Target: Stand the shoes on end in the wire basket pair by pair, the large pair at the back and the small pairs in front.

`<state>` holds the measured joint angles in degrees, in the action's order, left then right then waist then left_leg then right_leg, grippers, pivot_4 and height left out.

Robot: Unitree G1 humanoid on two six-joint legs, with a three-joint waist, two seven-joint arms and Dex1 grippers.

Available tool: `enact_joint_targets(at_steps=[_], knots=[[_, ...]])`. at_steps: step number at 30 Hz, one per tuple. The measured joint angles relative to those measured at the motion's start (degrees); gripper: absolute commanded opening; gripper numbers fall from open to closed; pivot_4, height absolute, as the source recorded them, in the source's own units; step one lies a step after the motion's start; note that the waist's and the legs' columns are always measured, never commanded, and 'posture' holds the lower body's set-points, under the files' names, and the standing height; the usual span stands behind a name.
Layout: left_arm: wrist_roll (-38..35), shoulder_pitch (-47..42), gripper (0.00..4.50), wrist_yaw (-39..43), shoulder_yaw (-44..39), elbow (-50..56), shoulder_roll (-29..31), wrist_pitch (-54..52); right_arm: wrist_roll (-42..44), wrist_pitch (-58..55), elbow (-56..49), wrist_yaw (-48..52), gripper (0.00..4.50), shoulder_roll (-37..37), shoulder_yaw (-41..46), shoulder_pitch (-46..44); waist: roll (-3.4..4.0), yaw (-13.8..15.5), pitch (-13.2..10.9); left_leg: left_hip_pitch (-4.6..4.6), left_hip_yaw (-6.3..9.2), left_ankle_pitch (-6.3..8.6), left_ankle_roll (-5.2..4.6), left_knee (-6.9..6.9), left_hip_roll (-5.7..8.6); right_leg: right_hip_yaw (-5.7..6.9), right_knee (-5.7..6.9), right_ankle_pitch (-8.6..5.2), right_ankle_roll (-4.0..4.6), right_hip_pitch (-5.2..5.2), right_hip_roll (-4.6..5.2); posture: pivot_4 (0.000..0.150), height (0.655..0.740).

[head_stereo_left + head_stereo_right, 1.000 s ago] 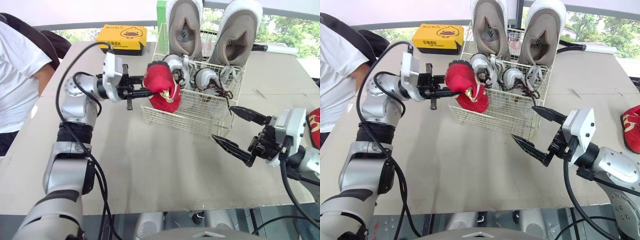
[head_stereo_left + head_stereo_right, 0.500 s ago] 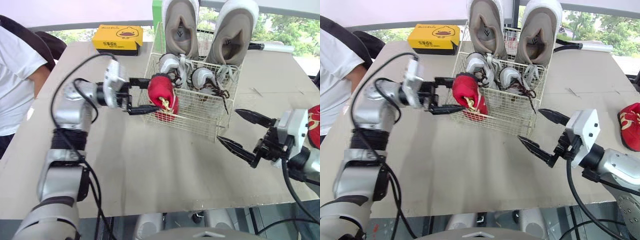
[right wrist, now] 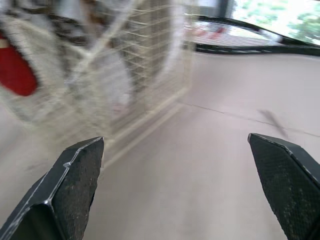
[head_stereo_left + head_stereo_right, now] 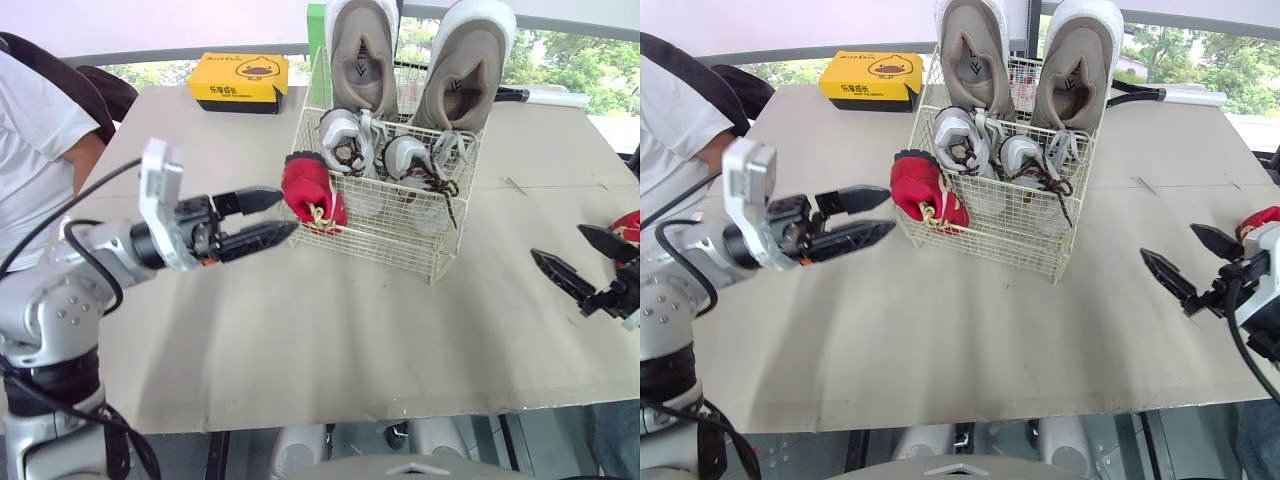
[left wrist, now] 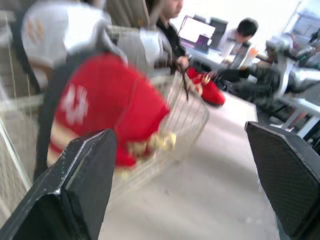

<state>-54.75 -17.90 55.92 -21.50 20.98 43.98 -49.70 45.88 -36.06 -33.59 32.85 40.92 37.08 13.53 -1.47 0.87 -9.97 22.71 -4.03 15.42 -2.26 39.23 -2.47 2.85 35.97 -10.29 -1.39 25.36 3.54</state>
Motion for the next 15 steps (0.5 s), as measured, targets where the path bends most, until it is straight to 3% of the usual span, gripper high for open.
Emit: enact_joint_targets(at_steps=[7, 12, 15], knots=[[-8.18, 0.31, 4.43, 0.68, 1.00, 7.95, -0.34, -0.12, -5.80, -4.40, 9.75, -1.22, 4.50, 7.40, 1.22, 0.56, -0.01, -0.08, 0.01, 0.06, -0.10, 0.07, -0.13, 0.00, 0.13, -0.32, -0.08, 0.00, -0.01, 0.04, 0.01, 0.150, 0.7400], [-7.15, 2.25, 4.43, -0.29, 8.56, 14.67, -2.35, 1.54, -10.72, -9.24, 18.89, -5.64, 4.50, 11.11, -0.67, -6.12, 0.01, -0.15, 0.01, -0.01, -0.11, 0.07, -0.13, 0.01, 0.16, -0.56, -0.05, 0.01, -0.01, 0.05, -0.16, 0.150, 0.7400], [-4.05, 2.37, 4.43, -1.64, 13.65, 16.80, -3.46, 3.45, -14.39, -14.12, 24.56, -6.98, 4.50, 17.35, -5.54, -11.77, 0.03, -0.22, 0.02, -0.04, -0.10, 0.07, -0.13, 0.04, 0.17, -1.13, -0.04, 0.01, -0.01, 0.04, -0.57, 0.150, 0.7400]])
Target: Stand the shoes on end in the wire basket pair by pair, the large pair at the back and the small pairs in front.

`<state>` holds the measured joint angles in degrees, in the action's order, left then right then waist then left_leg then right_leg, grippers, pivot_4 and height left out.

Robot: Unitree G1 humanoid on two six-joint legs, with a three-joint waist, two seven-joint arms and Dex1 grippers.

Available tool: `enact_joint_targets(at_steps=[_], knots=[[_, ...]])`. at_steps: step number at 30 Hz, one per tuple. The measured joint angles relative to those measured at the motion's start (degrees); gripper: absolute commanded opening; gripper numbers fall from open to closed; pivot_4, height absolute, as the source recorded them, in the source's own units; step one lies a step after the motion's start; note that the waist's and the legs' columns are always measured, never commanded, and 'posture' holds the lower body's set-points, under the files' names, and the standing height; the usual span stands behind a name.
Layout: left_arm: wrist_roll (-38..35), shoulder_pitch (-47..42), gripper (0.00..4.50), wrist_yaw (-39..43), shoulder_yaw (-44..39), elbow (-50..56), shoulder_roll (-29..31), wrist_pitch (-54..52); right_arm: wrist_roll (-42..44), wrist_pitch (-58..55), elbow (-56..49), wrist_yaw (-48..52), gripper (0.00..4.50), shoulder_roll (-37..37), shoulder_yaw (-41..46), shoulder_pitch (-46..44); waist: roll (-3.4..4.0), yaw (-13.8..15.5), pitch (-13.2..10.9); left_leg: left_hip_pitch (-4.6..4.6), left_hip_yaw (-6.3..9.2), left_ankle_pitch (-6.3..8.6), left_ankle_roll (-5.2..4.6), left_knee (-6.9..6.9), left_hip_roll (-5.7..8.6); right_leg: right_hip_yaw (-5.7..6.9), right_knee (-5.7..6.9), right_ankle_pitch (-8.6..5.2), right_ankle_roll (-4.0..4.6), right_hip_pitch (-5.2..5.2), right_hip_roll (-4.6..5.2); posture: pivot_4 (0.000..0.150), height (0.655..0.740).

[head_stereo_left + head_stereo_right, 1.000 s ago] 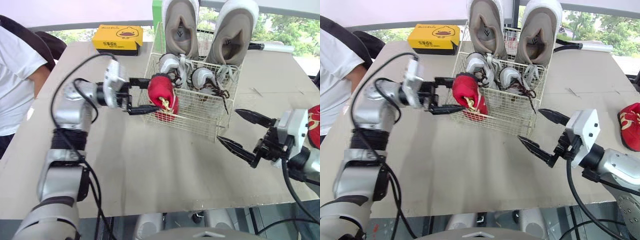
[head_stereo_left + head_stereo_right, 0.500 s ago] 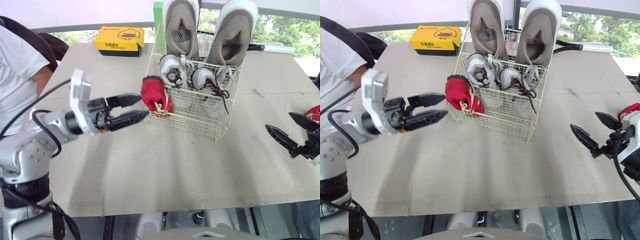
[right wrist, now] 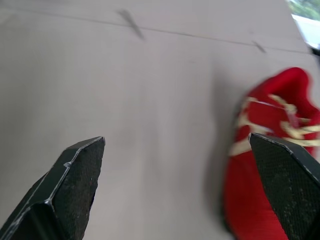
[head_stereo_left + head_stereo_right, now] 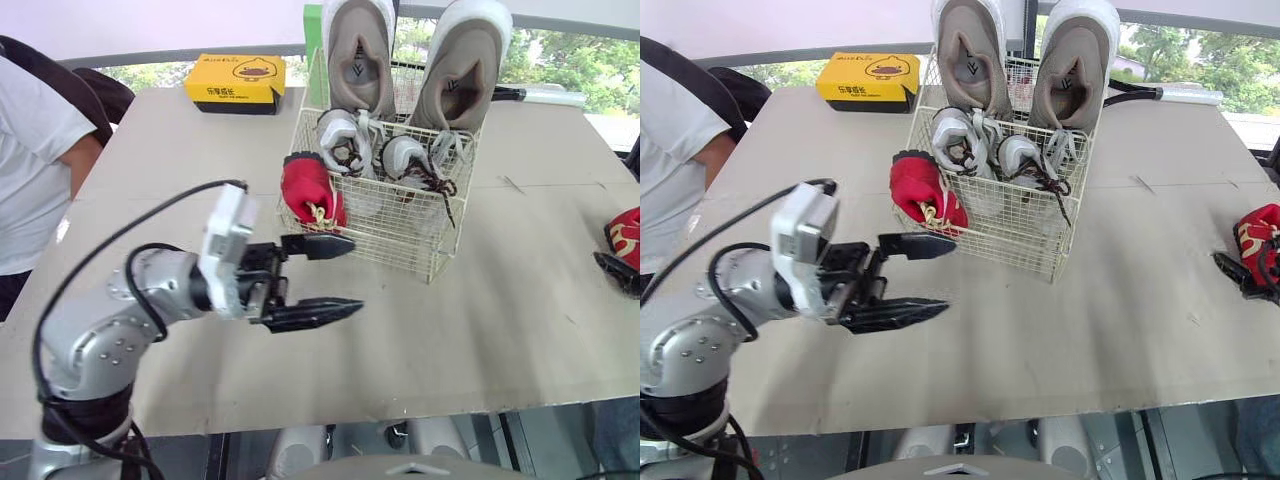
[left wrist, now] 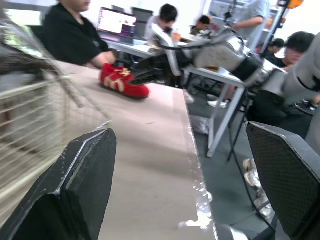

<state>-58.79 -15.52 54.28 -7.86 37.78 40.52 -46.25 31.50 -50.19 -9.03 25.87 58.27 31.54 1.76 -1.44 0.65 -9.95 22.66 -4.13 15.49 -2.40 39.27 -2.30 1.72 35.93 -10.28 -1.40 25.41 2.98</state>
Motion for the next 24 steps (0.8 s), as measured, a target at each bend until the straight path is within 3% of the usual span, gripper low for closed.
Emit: enact_joint_targets(at_steps=[4, 12, 17, 20, 24], knots=[[4.11, -1.76, 4.43, -2.19, 4.56, -0.27, -2.66, 2.20, -4.69, -4.96, 12.26, -0.55, 4.50, 4.15, -9.54, -12.81, -0.03, -0.17, 0.01, 0.06, -0.02, 0.00, -0.01, 0.02, 0.05, -0.19, -0.03, 0.00, 0.00, 0.01, -0.13, 0.150, 0.7400], [6.98, -2.14, 4.43, -3.13, 8.14, 0.02, -4.13, 5.75, -20.75, 0.30, 44.03, 2.64, 4.50, 4.47, -30.79, -37.32, 0.04, -0.11, 0.00, 0.18, -0.10, 0.00, -0.02, -0.06, 0.07, -0.38, -0.05, 0.01, 0.02, 0.15, -0.25, 0.150, 0.7400], [8.18, -1.76, 4.43, -2.87, 8.80, 0.01, -5.30, 8.43, -27.64, 6.09, 61.05, 4.26, 4.50, 1.96, -35.56, -48.70, 0.03, -0.40, 0.00, 0.17, -0.11, 0.00, -0.01, -0.05, 0.07, -0.37, -0.06, 0.01, 0.02, 0.13, -0.25, 0.150, 0.7400], [9.49, -1.31, 4.50, -2.16, 10.20, -0.02, -5.66, 10.02, -29.72, 7.97, 67.89, 6.28, 3.72, 0.51, -36.14, -52.99, 0.03, -0.57, 0.00, 0.18, -0.11, 0.00, -0.01, -0.04, 0.07, -0.37, -0.06, 0.02, 0.01, 0.11, -0.25, 0.150, 0.7400], [11.10, -1.03, 4.50, -1.56, 11.35, -0.20, -6.29, 11.85, -31.32, 8.12, 72.35, 8.81, 1.88, -0.69, -36.15, -56.16, 0.03, -0.84, 0.00, 0.18, -0.08, 0.00, -0.01, -0.03, 0.08, -0.40, -0.05, 0.02, 0.00, 0.10, -0.24, 0.150, 0.7400]])
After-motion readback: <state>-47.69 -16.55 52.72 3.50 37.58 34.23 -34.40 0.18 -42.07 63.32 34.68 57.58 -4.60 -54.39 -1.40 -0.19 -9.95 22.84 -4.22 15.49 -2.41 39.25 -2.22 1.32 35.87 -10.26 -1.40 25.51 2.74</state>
